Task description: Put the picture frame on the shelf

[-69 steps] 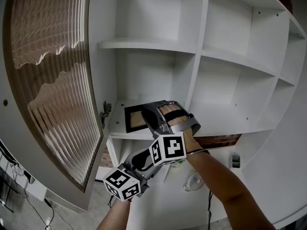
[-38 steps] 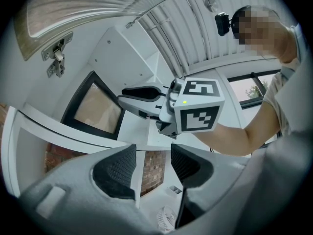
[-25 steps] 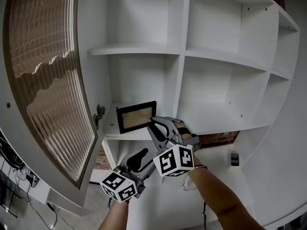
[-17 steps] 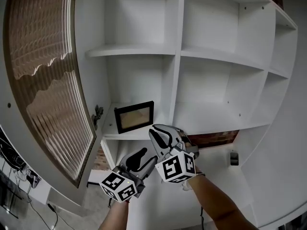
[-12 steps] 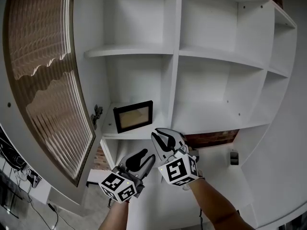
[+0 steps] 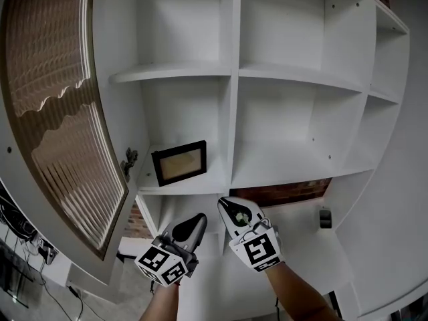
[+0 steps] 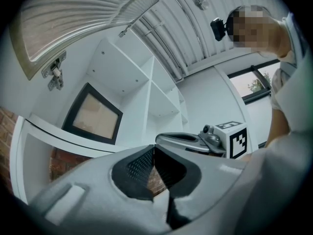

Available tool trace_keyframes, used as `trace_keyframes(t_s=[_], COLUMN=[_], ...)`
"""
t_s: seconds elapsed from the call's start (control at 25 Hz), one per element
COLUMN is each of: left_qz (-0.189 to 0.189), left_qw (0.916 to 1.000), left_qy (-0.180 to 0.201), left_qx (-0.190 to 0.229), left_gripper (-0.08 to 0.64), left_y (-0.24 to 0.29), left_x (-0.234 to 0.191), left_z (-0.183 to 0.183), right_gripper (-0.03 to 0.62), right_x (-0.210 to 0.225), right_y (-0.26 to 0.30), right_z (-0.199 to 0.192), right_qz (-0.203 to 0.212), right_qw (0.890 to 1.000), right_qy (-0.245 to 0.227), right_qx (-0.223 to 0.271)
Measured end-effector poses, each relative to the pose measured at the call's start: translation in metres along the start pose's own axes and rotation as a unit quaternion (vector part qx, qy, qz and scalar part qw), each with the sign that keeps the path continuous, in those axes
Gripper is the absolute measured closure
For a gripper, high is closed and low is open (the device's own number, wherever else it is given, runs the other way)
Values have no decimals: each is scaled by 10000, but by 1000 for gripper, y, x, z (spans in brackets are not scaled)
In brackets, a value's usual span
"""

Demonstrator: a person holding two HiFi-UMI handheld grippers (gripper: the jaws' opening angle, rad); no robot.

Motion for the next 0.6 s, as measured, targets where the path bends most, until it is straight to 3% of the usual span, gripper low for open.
trace_keyframes(t_s=[0.28, 0.6], left_qz=[81, 70], left_qw=[9999, 9998], left_qy=[84, 128], left_qx=[83, 142], left_gripper=[551, 551], left_y=[-5, -8], left_x=[11, 31], left_z=[-8, -20], right_gripper=[575, 575], right_x=[-5, -15], right_y=[-28, -62], right_z=[-13, -28], right_qz=[14, 45], right_qw=[9970, 9925], right_qy=[763, 1186], right_qx=[91, 283])
Point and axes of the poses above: the fingertips, and each gripper's own axes: y forward along the fingers, x to its right, z out of its top, the point moved 8 cm from there along -y, backward along the fingers, and after that the axes turned 9 degrees about x, right-handed, at the moved point
